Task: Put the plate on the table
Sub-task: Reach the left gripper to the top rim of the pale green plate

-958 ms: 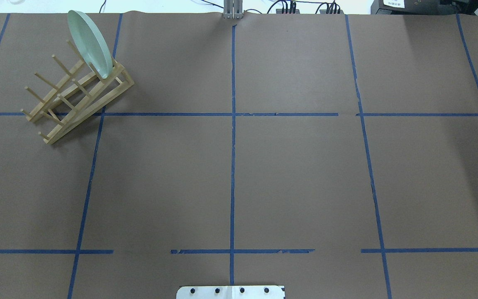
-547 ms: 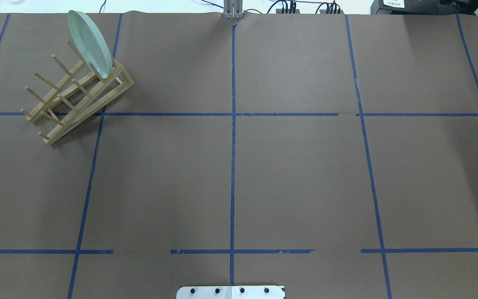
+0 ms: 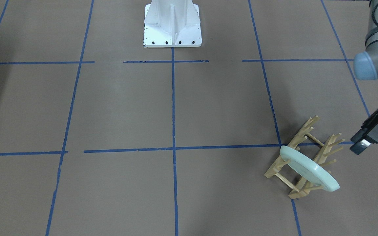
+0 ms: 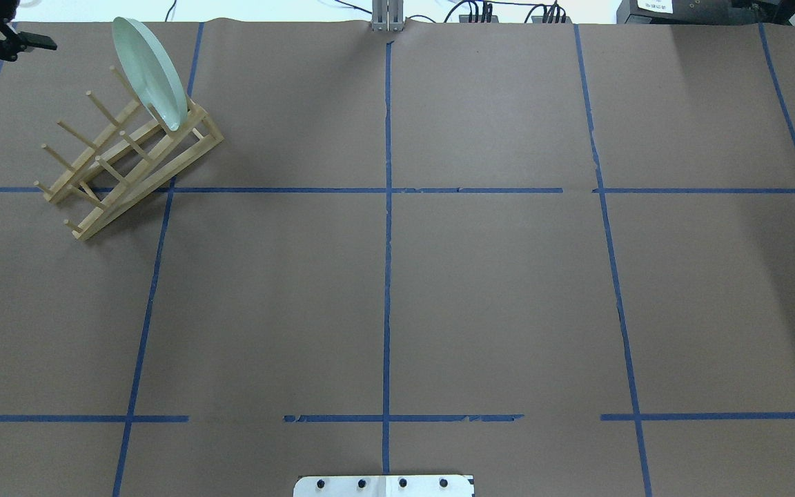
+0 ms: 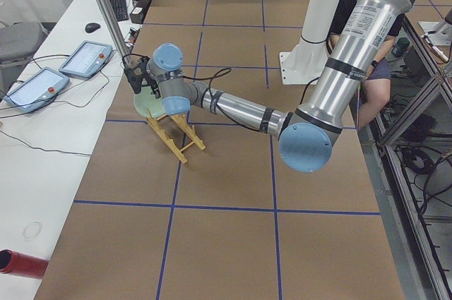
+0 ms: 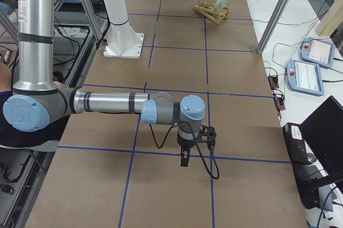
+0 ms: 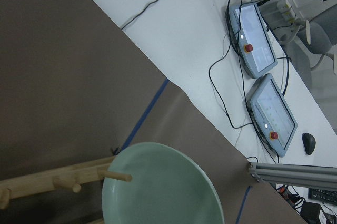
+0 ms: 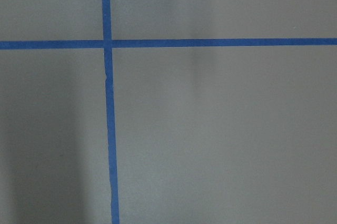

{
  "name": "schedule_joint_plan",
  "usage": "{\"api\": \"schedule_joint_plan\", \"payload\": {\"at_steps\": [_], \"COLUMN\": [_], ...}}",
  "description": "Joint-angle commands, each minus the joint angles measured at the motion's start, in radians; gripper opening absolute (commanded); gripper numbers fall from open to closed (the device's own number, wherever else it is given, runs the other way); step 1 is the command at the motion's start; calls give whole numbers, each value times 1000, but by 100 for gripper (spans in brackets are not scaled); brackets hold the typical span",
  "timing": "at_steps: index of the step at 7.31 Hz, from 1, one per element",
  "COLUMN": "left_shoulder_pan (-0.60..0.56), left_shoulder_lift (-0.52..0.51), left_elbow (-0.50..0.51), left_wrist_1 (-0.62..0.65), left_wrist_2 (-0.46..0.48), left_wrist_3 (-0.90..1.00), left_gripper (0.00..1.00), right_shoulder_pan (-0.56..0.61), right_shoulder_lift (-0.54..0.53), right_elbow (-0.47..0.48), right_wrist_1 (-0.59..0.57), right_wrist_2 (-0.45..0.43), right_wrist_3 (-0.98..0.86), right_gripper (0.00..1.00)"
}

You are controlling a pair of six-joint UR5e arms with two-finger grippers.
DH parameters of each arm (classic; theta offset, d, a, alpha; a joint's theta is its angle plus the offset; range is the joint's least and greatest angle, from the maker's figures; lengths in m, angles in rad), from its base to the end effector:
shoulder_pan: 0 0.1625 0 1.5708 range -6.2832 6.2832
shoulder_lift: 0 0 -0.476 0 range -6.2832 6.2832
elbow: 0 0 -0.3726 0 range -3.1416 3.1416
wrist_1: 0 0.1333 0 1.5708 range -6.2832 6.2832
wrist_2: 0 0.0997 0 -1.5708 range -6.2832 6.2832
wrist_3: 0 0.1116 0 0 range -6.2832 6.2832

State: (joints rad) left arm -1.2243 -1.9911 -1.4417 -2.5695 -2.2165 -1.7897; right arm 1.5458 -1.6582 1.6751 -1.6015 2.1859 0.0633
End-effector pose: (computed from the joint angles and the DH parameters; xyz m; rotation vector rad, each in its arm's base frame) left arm 0.1634 -0.6474 0.4190 0.1172 1.3877 -0.7978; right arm 0.0581 -0.4310 0.7229 -0.0405 -0.6139 0.0413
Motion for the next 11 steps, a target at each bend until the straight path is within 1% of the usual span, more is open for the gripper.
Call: {"api": "schedule_joint_plan", "payload": {"at_steps": [1,3,4,5,8,10,11], "left_shoulder_pan": [54,72,77,81,101,109,111], "left_shoulder_lift": [-51,-63,-74,-74,-77,-77,-78], "left_elbow": [52,70,78,78,81,81,81], "left_wrist_1": [-4,-8,-8,-8,-8,-8,-8], "left_wrist_2": [77,83,112,113,115,116,123], "left_wrist_3": [-22,-19,-19,-19,-17,-16,-16], "left_gripper": [100,93,90,89,69,59,51], "right_shoulder_pan": [0,0,0,0,0,0,0], "right_shoulder_lift": [0,0,0,0,0,0,0], "right_elbow": [0,0,0,0,0,0,0], "right_wrist_1": [0,0,0,0,0,0,0], "right_wrist_2": [0,0,0,0,0,0,0], "right_wrist_3": [0,0,0,1,1,1,1], "right_gripper": [100,100,100,100,100,100,100]}}
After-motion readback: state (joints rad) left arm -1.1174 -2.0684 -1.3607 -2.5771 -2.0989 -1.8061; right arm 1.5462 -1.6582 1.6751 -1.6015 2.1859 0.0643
